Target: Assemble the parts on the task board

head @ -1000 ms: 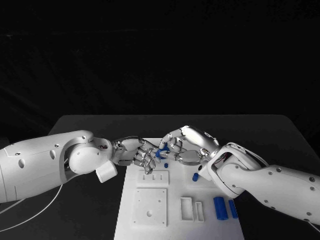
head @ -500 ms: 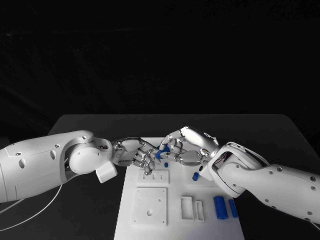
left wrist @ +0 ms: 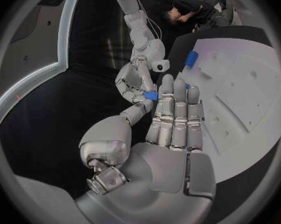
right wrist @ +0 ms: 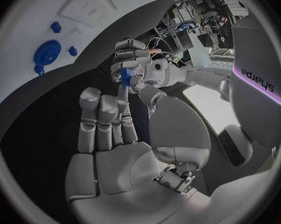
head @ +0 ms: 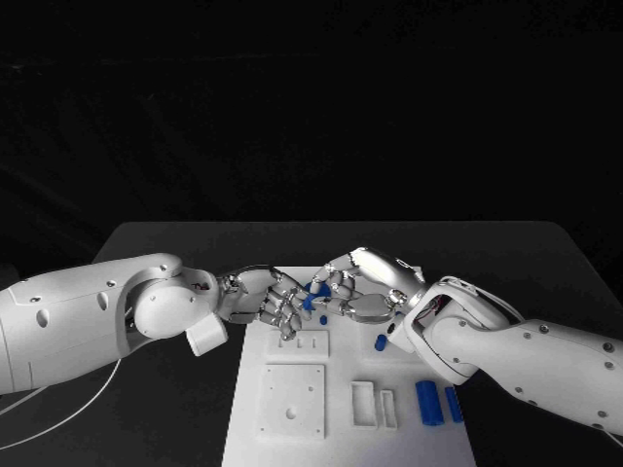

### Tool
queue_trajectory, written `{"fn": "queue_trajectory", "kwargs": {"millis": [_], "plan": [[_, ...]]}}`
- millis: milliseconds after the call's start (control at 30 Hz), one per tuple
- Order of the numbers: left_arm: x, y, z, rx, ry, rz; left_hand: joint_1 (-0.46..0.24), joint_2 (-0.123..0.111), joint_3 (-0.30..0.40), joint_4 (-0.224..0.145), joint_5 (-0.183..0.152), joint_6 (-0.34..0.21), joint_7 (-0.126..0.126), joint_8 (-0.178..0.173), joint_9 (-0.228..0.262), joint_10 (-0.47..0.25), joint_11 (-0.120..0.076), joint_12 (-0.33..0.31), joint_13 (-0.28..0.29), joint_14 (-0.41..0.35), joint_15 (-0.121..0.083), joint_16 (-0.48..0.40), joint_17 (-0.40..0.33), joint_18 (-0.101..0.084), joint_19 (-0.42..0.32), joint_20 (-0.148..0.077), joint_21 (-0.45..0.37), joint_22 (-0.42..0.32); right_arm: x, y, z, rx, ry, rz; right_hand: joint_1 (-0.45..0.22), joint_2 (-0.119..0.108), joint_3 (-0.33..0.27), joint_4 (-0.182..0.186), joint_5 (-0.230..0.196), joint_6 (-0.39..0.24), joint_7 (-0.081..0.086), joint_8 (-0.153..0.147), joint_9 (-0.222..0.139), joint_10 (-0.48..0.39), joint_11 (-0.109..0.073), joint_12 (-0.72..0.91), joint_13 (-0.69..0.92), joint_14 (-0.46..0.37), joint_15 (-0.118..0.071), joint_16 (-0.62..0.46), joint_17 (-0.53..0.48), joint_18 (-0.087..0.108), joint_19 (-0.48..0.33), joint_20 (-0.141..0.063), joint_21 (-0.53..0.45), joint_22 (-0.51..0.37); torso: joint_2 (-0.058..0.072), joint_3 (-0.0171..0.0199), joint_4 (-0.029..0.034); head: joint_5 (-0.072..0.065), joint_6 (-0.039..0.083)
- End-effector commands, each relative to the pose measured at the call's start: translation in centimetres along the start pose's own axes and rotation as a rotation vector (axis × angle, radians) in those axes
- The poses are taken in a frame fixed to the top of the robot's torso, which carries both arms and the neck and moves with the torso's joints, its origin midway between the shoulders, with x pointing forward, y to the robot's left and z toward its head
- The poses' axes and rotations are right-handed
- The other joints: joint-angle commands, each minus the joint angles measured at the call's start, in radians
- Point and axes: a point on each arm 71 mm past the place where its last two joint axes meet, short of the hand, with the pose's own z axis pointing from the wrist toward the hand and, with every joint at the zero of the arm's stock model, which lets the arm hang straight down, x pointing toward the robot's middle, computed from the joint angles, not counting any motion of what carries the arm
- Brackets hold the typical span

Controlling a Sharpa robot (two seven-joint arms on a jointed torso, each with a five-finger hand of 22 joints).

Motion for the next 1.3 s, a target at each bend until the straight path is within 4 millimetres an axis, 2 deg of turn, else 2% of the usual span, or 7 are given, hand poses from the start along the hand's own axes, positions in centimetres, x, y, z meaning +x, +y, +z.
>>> {"fn": "queue_trajectory", "kwargs": {"millis": [33, 667, 733, 867, 1167, 1300], "plan": [[0.46, -1.01, 0.01, 0.067, 0.035, -0.019, -0.005, 0.003, -0.002, -0.007, 0.006, -0.001, -0.004, -0.006, 0.001, -0.007, 0.001, 0.005, 0.001, -0.007, -0.002, -0.002, 0.001, 0.005, -0.008, 0.001, 0.004, -0.001, 0.84, -0.12, -0.28, 0.009, 0.052, 0.005, -0.010, 0.001, -0.002, 0.007, -0.003, 0.001, 0.009, 0.003, 0.002, 0.000, 0.002, -0.006, 0.000, -0.004, -0.005, -0.004, -0.001, 0.054, 0.003, 0.000, 0.000, 0.017, 0.000, -0.0004, -0.0001, -0.001, -0.001], [0.08, -0.90, -0.18, 0.064, 0.020, -0.023, -0.019, 0.009, -0.001, -0.007, 0.010, -0.005, -0.002, -0.011, 0.004, -0.012, 0.003, 0.004, 0.000, -0.011, 0.000, -0.006, 0.002, 0.004, -0.011, 0.003, 0.002, -0.002, 0.99, -0.11, -0.43, 0.013, 0.057, 0.011, -0.010, 0.002, -0.002, 0.006, -0.003, 0.001, 0.009, 0.003, 0.003, 0.000, 0.002, -0.006, 0.001, -0.003, -0.005, -0.003, 0.000, 0.054, 0.003, 0.000, 0.000, 0.018, 0.000, 0.0001, -0.0001, -0.004, -0.001], [0.04, -0.90, -0.19, 0.065, 0.016, -0.035, -0.033, 0.014, -0.004, -0.002, 0.011, -0.006, -0.001, -0.013, 0.006, -0.013, 0.004, 0.003, 0.000, -0.012, 0.001, -0.007, 0.002, 0.004, -0.013, 0.005, 0.001, -0.003, 1.00, -0.17, -0.46, 0.015, 0.059, 0.011, -0.010, 0.002, -0.002, 0.006, -0.003, 0.001, 0.009, 0.004, 0.003, 0.000, 0.002, -0.006, 0.001, -0.003, -0.005, -0.003, 0.000, 0.054, 0.003, 0.000, 0.001, 0.018, 0.000, -0.0001, -0.0005, -0.005, -0.002], [-0.02, -0.89, -0.22, 0.066, 0.015, -0.041, -0.104, 0.037, -0.011, 0.009, 0.008, -0.007, 0.000, -0.021, 0.014, -0.017, 0.005, 0.004, 0.001, -0.014, 0.003, -0.011, 0.005, 0.004, -0.017, 0.006, 0.000, -0.006, 1.04, -0.24, -0.49, 0.017, 0.060, 0.011, -0.011, 0.002, -0.002, 0.006, -0.003, 0.001, 0.009, 0.004, 0.003, 0.000, 0.002, -0.005, 0.001, -0.003, -0.005, -0.003, 0.000, 0.054, 0.003, 0.000, 0.001, 0.018, 0.000, 0.0000, 0.0004, -0.005, -0.003], [-0.01, -0.87, -0.25, 0.064, 0.016, -0.044, -0.147, 0.024, -0.009, 0.030, -0.008, -0.010, 0.001, -0.029, 0.019, -0.022, 0.007, 0.003, 0.000, -0.017, 0.004, -0.014, 0.006, 0.005, -0.020, 0.007, -0.001, -0.008, 1.27, -0.28, -0.60, 0.019, 0.064, 0.016, -0.011, 0.003, -0.002, 0.006, -0.003, 0.001, 0.008, 0.004, 0.003, 0.000, 0.002, -0.005, 0.001, -0.003, -0.005, -0.003, 0.000, 0.054, 0.003, 0.000, 0.001, 0.018, 0.000, -0.0003, 0.0007, -0.006, -0.004], [-0.04, -0.83, -0.29, 0.061, 0.014, -0.045, -0.161, 0.005, -0.006, 0.043, -0.042, -0.011, 0.002, -0.033, 0.022, -0.024, 0.007, 0.003, 0.000, -0.019, 0.004, -0.016, 0.008, 0.006, -0.022, 0.007, -0.001, -0.008, 1.29, -0.30, -0.63, 0.020, 0.065, 0.016, -0.011, 0.003, -0.002, 0.005, -0.003, 0.001, 0.008, 0.004, 0.003, 0.000, 0.001, -0.005, 0.001, -0.003, -0.005, -0.003, 0.000, 0.054, 0.003, 0.000, 0.001, 0.018, 0.000, -0.0004, 0.0005, -0.006, -0.004]]}}
